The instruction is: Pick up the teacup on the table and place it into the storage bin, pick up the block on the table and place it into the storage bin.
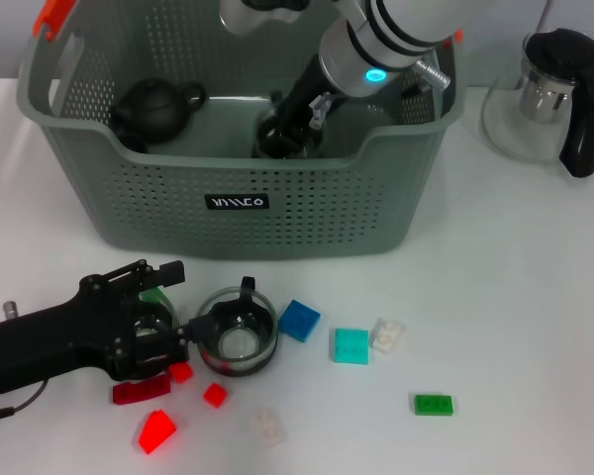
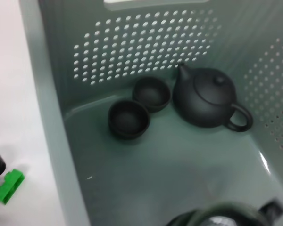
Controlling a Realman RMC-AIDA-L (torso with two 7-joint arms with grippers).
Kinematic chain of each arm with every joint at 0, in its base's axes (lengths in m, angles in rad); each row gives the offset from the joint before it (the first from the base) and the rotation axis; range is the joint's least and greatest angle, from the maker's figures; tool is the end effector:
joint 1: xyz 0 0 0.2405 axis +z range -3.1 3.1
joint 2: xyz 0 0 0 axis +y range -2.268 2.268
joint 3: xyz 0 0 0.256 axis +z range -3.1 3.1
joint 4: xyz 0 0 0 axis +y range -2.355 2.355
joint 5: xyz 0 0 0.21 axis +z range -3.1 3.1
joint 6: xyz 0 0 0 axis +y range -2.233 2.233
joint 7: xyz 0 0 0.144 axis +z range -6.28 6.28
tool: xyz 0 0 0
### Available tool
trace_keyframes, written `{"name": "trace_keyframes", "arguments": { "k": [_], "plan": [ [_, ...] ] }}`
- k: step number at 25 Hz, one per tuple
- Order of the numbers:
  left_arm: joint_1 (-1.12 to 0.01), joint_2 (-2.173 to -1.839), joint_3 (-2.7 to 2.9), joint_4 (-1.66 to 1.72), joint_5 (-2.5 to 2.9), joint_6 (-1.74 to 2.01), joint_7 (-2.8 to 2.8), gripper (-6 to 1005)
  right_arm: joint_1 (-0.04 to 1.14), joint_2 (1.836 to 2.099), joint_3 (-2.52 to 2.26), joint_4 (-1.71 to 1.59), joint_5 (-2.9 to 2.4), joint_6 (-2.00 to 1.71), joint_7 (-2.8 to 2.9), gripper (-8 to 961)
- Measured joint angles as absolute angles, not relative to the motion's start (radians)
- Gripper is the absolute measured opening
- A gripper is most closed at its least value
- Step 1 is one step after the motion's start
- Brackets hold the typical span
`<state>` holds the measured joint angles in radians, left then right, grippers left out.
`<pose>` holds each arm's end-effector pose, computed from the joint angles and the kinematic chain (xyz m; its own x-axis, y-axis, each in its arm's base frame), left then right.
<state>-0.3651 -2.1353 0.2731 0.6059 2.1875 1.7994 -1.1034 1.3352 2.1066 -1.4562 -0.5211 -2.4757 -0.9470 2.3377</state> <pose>-0.3120 0.2471 0.0027 0.6929 0.2963 0.6574 0.5176 -0.8391 -0.1674 0.0317 0.4511 -0.0989 0.9485 -0.2153 0.2324 -0.1002 -0.8998 -0.4247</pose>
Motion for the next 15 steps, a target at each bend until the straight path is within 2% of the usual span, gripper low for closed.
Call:
{"name": "trace_keyframes", "arguments": {
  "k": [3, 6, 8, 14, 15],
  "plan": [
    [-0.365, -2.135, 0.273, 0.606, 2.187, 1.799, -1.103, 817, 1.333, 2.103, -1.452, -0.538, -2.477, -0.945, 2.352, 409],
    [-0.365, -2.135, 0.271, 0.606, 2.187, 1.799, -1.104, 817, 1.301, 2.1, -1.423, -0.62, -2.477, -0.961, 2.361, 540],
    [-0.365, -2.135, 0.27, 0.606, 2.187, 1.799, -1.105, 817, 1.26, 2.099, -1.384, -0.712, -2.475, -0.988, 2.36, 627],
    [-0.365, -2.134, 0.267, 0.608, 2.184, 1.799, -1.108, 817, 1.077, 2.097, -1.221, -1.061, -2.322, -1.071, 2.3, 761],
    [-0.364, -2.134, 0.266, 0.608, 2.183, 1.799, -1.108, 817, 1.042, 2.097, -1.196, -1.101, -2.262, -1.083, 2.27, 759]
  ]
}}
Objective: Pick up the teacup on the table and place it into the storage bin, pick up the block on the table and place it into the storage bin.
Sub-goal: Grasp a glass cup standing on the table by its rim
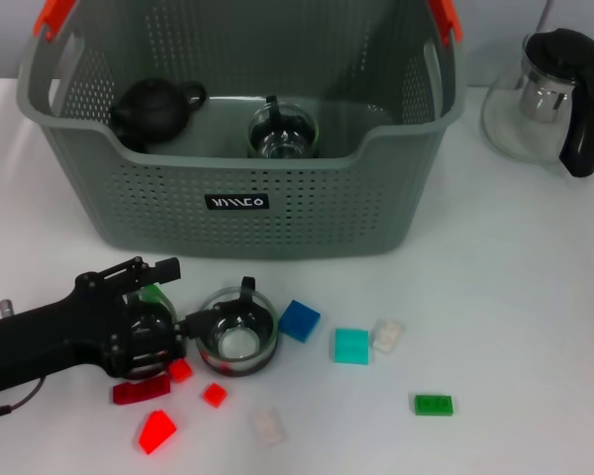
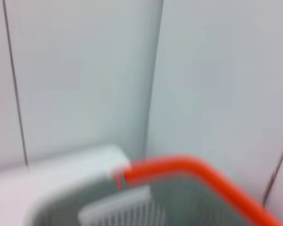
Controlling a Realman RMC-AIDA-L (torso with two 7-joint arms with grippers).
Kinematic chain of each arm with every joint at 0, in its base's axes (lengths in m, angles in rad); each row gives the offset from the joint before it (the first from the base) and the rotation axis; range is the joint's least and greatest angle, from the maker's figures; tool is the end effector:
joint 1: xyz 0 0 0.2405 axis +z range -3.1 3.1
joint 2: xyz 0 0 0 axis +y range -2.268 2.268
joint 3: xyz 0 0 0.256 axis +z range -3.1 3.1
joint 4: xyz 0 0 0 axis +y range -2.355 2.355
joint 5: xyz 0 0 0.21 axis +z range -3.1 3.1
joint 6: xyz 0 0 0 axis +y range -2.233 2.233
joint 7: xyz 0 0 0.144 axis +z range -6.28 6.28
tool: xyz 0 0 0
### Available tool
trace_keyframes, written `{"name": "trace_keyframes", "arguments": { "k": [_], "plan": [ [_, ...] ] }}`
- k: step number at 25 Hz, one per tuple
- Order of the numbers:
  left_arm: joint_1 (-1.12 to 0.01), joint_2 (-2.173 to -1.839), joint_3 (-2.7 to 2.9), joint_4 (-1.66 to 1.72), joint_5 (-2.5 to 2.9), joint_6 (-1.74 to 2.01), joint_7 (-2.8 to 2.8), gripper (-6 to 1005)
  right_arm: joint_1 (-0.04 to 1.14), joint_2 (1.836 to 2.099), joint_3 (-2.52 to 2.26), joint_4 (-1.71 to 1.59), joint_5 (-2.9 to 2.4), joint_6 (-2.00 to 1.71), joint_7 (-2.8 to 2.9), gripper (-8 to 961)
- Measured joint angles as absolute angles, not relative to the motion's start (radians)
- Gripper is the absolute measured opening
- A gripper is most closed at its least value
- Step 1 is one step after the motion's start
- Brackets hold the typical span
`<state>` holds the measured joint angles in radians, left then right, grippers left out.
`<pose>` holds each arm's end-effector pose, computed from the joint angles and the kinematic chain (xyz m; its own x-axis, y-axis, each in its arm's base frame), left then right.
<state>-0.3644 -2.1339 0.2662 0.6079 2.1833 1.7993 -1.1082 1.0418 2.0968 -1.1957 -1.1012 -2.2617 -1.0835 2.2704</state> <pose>-0.3128 0.2477 0.0047 0.6885 0.2960 0.6621 0.5244 -0.8338 -0.1725 -0.0058 0.4498 0.0005 0.9446 -0.1571 -0.2882 -0.2746 -0.8594 -0.4314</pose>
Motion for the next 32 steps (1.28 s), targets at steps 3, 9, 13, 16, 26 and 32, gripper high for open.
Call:
{"name": "trace_keyframes", "arguments": {
  "k": [3, 9, 13, 16, 26, 32],
  "plan": [
    [-0.365, -2.132, 0.266, 0.609, 2.182, 1.798, -1.109, 816, 0.919, 2.096, -1.114, -1.182, -2.02, -1.146, 2.126, 751],
    [-0.374, -2.13, 0.265, 0.606, 2.178, 1.772, -1.109, 816, 0.643, 2.092, -1.003, -1.058, -1.481, -1.46, 1.548, 748],
    [-0.387, -2.128, 0.265, 0.606, 2.178, 1.768, -1.109, 816, 0.486, 2.091, -0.986, -0.947, -1.405, -1.696, 1.282, 745],
    [-0.397, -2.128, 0.265, 0.606, 2.178, 1.767, -1.11, 816, 0.389, 2.097, -0.99, -0.88, -1.464, -1.759, 1.17, 745],
    [-0.391, -2.114, 0.266, 0.649, 2.188, 1.795, -1.122, 815, 0.29, 2.082, -0.929, -0.66, -1.701, -1.736, 1.023, 744],
    [-0.364, -2.119, 0.275, 0.889, 2.22, 1.852, -1.343, 815, 0.302, 2.086, -0.88, -0.656, -1.746, -1.74, 1.025, 745]
  ]
}}
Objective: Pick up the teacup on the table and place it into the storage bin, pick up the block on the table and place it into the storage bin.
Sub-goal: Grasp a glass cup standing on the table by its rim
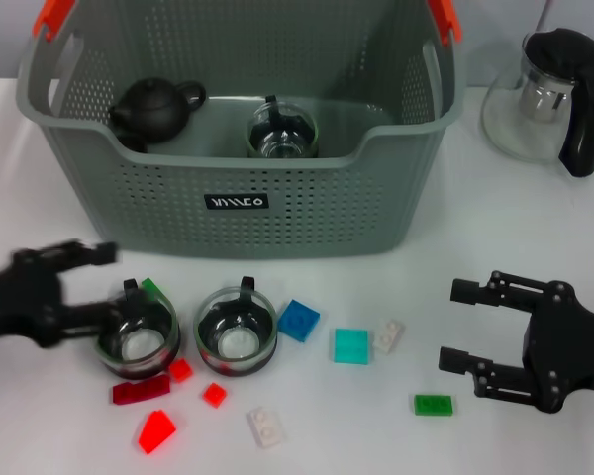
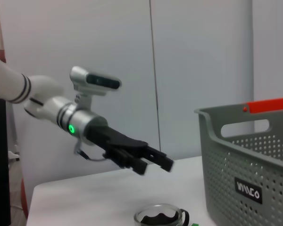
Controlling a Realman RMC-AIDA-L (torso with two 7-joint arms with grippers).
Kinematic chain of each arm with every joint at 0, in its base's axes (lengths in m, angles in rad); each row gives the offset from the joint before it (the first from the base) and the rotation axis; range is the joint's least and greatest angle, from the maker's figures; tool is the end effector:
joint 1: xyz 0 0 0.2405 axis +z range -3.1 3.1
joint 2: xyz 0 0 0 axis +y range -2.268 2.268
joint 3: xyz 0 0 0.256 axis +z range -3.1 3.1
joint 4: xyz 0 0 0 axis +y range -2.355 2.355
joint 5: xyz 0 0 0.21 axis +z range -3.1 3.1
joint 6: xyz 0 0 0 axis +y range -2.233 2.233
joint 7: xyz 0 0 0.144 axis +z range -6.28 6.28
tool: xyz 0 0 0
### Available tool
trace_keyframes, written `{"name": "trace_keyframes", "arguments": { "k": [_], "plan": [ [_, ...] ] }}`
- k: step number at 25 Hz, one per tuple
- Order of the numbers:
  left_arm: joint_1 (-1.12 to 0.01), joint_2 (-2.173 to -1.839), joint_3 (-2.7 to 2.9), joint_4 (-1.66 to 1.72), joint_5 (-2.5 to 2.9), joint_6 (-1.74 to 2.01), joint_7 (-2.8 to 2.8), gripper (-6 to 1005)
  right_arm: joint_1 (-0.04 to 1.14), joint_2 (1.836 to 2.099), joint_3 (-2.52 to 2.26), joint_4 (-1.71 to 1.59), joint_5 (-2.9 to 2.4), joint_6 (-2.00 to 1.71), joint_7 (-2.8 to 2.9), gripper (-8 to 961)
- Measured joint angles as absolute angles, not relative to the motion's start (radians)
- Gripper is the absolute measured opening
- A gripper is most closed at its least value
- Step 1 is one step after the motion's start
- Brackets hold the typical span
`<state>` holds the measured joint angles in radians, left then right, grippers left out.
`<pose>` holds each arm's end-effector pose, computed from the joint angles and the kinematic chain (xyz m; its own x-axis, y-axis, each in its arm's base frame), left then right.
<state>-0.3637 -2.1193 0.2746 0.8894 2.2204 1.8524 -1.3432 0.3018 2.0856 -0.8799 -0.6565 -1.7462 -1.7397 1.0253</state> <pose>-0.3187 0.2578 0.0570 0.7406 0.3734 0.5586 0.5677 -0.7925 -0.2229 0.2771 0.2552 -0.0072 0.7805 -0.0952 -0.6179 -0.2437 -0.9565 -0.1604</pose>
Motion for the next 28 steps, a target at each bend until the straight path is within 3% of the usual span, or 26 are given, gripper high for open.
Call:
{"name": "trace_keyframes", "arguments": {
  "k": [10, 20, 28],
  "plan": [
    [-0.443, -2.118, 0.52, 1.384, 2.524, 1.916, -2.004, 814, 0.315, 2.086, -0.86, -0.656, -1.746, -1.745, 1.025, 744],
    [-0.555, -2.129, 0.778, 1.393, 2.774, 1.827, -2.17, 813, 0.325, 2.083, -0.842, -0.651, -1.749, -1.744, 1.049, 745],
    [-0.551, -2.17, 1.003, 1.385, 2.85, 1.716, -2.278, 813, 0.327, 2.083, -0.842, -0.648, -1.752, -1.738, 1.058, 745]
  ]
}}
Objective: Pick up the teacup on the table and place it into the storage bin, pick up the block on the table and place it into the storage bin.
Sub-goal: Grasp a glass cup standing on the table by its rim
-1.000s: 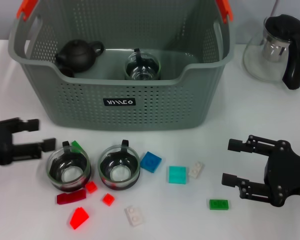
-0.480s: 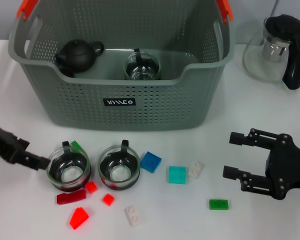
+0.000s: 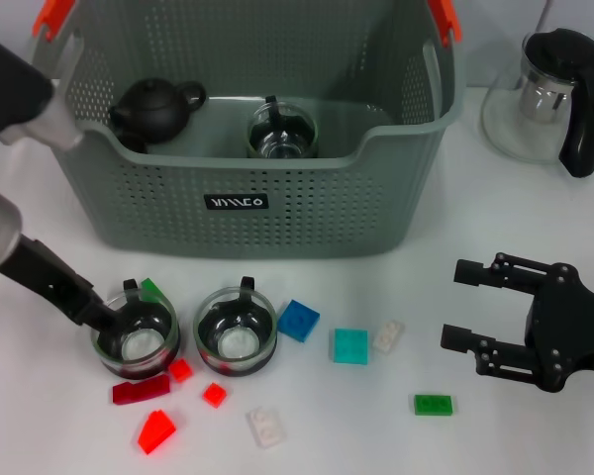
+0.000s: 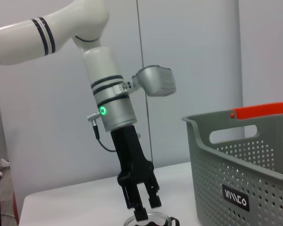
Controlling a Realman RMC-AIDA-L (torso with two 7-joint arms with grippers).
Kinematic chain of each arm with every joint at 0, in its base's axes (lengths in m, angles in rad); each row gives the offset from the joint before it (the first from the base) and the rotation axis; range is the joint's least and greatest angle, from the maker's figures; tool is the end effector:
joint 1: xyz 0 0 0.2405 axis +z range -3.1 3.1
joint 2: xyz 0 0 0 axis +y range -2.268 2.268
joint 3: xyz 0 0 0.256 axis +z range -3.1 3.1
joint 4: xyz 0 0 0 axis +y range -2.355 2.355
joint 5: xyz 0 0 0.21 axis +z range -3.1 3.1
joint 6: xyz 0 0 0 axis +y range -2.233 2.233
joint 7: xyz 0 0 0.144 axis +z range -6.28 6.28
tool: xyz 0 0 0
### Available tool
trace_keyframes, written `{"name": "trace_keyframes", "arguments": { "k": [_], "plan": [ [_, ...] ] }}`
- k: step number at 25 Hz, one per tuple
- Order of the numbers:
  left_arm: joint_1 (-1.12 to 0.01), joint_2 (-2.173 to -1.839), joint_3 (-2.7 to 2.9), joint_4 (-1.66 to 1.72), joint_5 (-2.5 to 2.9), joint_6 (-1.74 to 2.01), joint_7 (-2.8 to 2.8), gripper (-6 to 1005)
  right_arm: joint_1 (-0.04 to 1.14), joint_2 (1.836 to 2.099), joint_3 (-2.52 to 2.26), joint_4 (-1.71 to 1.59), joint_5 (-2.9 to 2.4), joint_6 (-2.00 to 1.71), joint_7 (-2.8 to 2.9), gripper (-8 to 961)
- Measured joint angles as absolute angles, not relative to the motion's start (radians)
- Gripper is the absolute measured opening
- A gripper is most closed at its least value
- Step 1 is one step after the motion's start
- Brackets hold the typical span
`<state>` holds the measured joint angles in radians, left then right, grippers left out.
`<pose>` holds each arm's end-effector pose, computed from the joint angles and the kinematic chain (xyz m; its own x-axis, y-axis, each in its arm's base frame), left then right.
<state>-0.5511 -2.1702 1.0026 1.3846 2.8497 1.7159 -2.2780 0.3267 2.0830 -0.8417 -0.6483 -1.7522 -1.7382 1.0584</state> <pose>-0.2415 0.3333 0.0435 0.6437 0.7299 -0.2299 0.5805 -0.6615 -0.4748 0.2747 0.2637 -0.0026 0.7677 -0.1114 -0.6311 -0.2704 -0.9491 -0.1613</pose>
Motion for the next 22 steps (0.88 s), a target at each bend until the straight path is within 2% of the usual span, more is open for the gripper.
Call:
{"name": "trace_keyframes", "arguments": {
  "k": [10, 19, 22],
  "plan": [
    [-0.542, -2.165, 1.123, 1.325, 2.855, 1.627, -2.354, 714, 0.325, 2.082, -0.842, -0.647, -1.753, -1.74, 1.058, 744],
    [-0.55, -2.165, 1.137, 1.29, 2.856, 1.613, -2.37, 541, 0.328, 2.079, -0.842, -0.647, -1.753, -1.738, 1.058, 744],
    [-0.55, -2.163, 1.124, 1.29, 2.856, 1.603, -2.394, 516, 0.328, 2.077, -0.842, -0.644, -1.753, -1.738, 1.058, 744]
  ]
}}
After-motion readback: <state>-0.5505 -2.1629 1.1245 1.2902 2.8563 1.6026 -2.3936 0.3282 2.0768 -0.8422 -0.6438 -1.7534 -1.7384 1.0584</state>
